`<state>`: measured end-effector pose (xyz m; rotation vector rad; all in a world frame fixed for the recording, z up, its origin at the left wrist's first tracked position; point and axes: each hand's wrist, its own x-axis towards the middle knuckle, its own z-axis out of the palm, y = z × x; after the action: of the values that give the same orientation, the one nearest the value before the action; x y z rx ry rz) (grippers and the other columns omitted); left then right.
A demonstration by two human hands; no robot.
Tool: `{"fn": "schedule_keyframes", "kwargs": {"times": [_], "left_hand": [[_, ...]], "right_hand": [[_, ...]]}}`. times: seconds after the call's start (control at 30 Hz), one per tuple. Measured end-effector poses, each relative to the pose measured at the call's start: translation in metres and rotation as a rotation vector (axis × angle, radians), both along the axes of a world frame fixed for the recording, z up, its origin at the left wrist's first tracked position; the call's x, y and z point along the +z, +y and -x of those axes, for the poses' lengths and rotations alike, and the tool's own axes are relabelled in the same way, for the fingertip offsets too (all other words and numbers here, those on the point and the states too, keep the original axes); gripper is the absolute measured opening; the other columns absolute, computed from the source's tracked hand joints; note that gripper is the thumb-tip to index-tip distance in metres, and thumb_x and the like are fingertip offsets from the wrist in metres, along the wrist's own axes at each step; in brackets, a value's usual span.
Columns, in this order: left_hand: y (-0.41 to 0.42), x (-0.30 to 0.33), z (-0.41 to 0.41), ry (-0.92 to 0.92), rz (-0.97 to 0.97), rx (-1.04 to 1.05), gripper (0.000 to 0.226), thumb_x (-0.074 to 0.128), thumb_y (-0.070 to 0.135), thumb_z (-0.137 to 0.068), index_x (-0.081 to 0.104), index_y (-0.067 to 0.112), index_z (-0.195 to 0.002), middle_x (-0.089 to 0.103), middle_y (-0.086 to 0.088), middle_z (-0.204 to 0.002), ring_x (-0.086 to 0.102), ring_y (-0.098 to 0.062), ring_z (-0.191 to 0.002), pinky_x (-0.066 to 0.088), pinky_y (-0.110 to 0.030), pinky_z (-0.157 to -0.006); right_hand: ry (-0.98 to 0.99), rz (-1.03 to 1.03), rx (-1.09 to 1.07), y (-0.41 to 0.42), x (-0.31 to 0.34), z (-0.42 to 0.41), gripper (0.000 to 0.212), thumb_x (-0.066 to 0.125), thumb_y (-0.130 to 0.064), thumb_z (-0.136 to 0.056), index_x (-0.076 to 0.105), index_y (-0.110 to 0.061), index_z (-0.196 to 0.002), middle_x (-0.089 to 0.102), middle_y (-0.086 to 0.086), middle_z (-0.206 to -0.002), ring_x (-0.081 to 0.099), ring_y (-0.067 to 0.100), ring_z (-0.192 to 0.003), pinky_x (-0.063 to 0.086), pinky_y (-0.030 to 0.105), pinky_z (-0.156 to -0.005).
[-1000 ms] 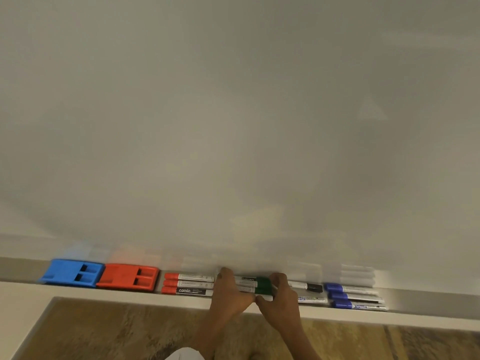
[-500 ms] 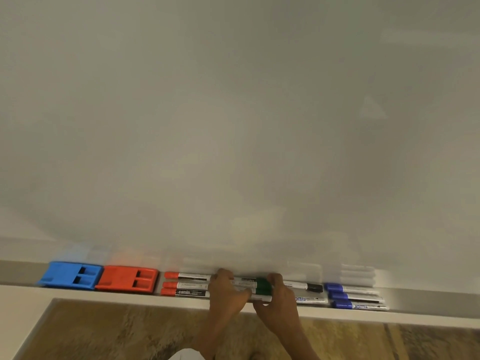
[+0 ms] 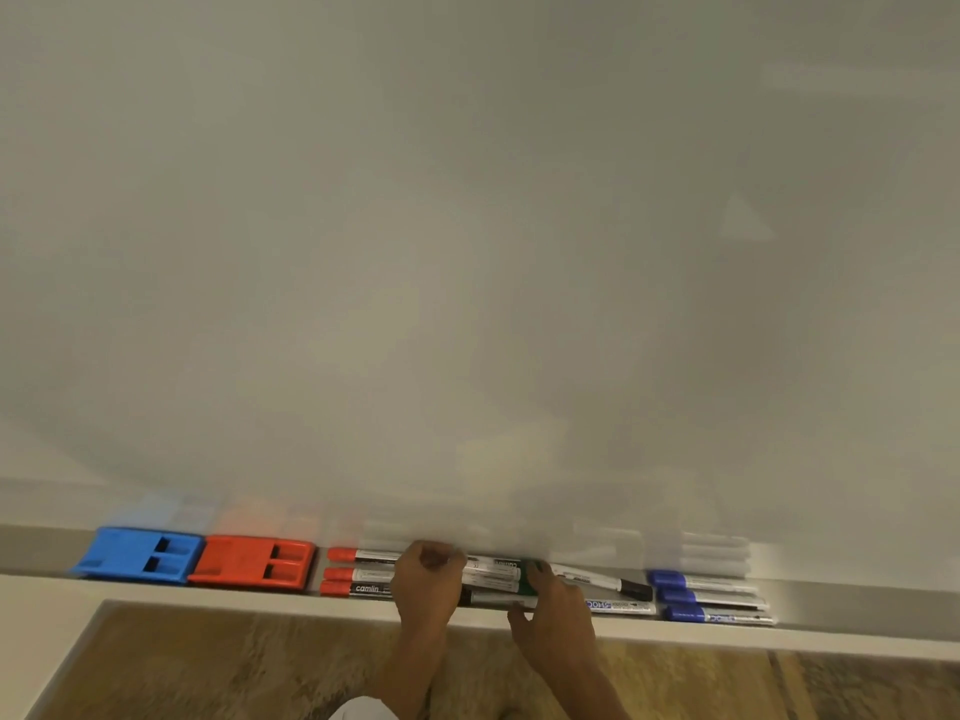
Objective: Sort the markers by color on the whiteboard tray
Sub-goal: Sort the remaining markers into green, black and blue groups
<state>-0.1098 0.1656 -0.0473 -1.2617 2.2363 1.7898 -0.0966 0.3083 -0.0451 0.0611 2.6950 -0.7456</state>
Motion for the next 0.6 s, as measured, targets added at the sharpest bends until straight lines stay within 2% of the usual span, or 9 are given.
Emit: {"fn": "schedule_keyframes", "kwargs": {"times": [0.13,0.27,0.33,0.43,0.5,0.6], "left_hand": [[0.000,-0.001,0.001,0.017,-0.142,0.010,0.014,0.079,0.010,-0.071,0.068,0.011,-0.079,0.071,-0.006,-0.080,0.066,-0.023,-0.080,0.055,-0.039,-0.079],[0.013,-0.002,0.004,-0.004,-0.383,0.052,0.021,0.077,0.003,-0.075,0.066,0.004,-0.093,0.067,-0.014,-0.093,0.065,-0.028,-0.081,0.056,-0.035,-0.064],[0.020,-0.005,0.003,-0.022,-0.394,0.089,0.026,0.076,0.005,-0.077,0.065,0.004,-0.101,0.067,-0.014,-0.096,0.066,-0.029,-0.083,0.058,-0.038,-0.068],[0.026,-0.002,-0.001,-0.055,-0.203,0.089,0.022,0.074,0.013,-0.079,0.063,0.008,-0.098,0.069,-0.009,-0.098,0.067,-0.025,-0.082,0.059,-0.044,-0.084],[0.027,0.002,-0.003,-0.039,-0.015,0.028,0.019,0.073,0.015,-0.081,0.062,0.012,-0.097,0.063,-0.001,-0.098,0.061,-0.022,-0.088,0.054,-0.041,-0.093],[0.026,0.001,-0.004,-0.003,0.205,-0.083,0.020,0.074,0.016,-0.081,0.068,0.006,-0.096,0.063,-0.006,-0.098,0.059,-0.024,-0.094,0.050,-0.038,-0.091]], "right_hand": [[0.012,-0.019,-0.007,0.002,-0.003,0.000,0.053,0.057,-0.034,-0.088,0.042,-0.026,-0.138,0.051,-0.008,-0.136,0.050,0.020,-0.118,0.046,0.030,-0.098],[0.022,-0.020,-0.015,0.001,-0.003,-0.001,0.053,0.057,-0.036,-0.089,0.043,-0.026,-0.138,0.052,-0.009,-0.137,0.050,0.018,-0.120,0.045,0.029,-0.099],[0.019,-0.031,-0.012,0.001,-0.002,-0.001,0.052,0.057,-0.037,-0.089,0.042,-0.026,-0.138,0.052,-0.009,-0.136,0.050,0.018,-0.119,0.047,0.030,-0.097],[0.019,-0.044,0.010,0.001,0.000,0.000,0.048,0.057,-0.034,-0.090,0.044,-0.026,-0.135,0.052,-0.008,-0.134,0.051,0.017,-0.118,0.048,0.029,-0.096],[0.015,-0.059,0.021,0.000,0.002,0.001,0.047,0.057,-0.032,-0.091,0.044,-0.025,-0.135,0.052,-0.007,-0.135,0.052,0.017,-0.117,0.048,0.029,-0.095],[0.017,-0.079,0.032,-0.001,0.004,0.001,0.046,0.056,-0.031,-0.091,0.044,-0.023,-0.135,0.049,-0.006,-0.138,0.054,0.018,-0.116,0.049,0.030,-0.093]]}}
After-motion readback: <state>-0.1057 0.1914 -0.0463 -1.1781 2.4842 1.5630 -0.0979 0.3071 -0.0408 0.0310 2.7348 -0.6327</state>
